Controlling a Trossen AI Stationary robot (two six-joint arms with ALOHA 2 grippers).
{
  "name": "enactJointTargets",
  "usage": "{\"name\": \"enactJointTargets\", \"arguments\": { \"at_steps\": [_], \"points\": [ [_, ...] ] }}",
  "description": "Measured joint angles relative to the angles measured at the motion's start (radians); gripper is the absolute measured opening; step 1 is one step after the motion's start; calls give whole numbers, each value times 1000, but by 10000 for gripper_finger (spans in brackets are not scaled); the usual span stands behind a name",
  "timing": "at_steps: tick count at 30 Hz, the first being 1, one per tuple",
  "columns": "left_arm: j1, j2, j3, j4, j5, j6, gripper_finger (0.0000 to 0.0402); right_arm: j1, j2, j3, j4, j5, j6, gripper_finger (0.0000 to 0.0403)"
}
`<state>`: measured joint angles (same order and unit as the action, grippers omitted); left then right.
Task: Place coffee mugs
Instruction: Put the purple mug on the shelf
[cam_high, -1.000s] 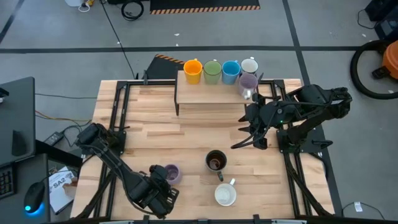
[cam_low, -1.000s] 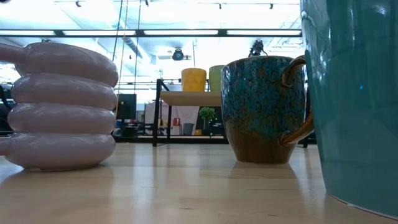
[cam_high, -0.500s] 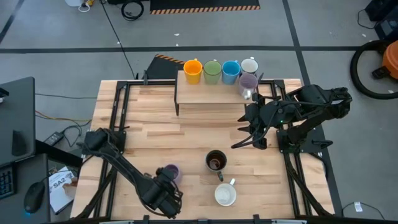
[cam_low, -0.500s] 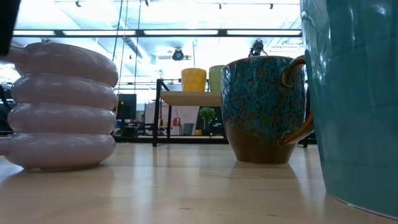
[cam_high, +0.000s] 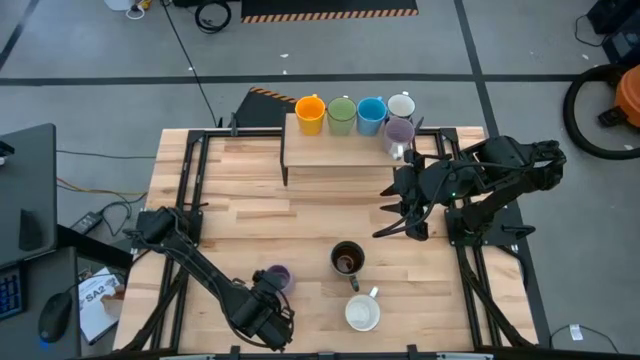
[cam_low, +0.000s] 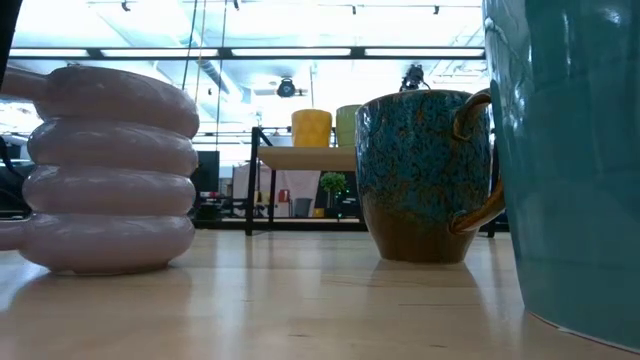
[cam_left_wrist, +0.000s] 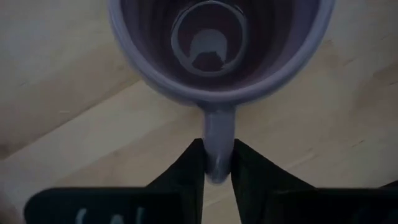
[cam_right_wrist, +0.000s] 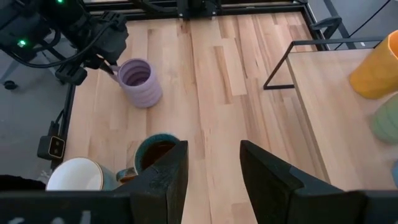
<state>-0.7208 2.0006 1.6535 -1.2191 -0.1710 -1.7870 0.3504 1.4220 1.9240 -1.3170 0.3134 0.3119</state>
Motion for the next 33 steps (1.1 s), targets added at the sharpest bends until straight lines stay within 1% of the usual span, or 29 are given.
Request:
{"name": "enactJointTargets", "arguments": {
  "at_steps": [6,12,16,20,26,30,33],
  "points": [
    [6,-10,0,0,-8,-5,61,0,0,0,0,0,0,151],
    [44,-83,0,-15,-25,5,61,0,0,0,0,0,-9,151],
    [96,-138,0,-26,-34,57,61,0,0,0,0,-1,-18,151],
    [148,-169,0,-39,-71,119,61,0,0,0,-1,-1,-19,151],
    [174,-166,0,-39,-18,206,61,0,0,0,-6,-1,-8,151],
    [185,-174,0,-50,-113,211,61,3,0,0,-6,-1,-8,151],
    [212,-180,0,-68,-165,227,61,3,0,0,-6,-1,-8,151]
  ]
}}
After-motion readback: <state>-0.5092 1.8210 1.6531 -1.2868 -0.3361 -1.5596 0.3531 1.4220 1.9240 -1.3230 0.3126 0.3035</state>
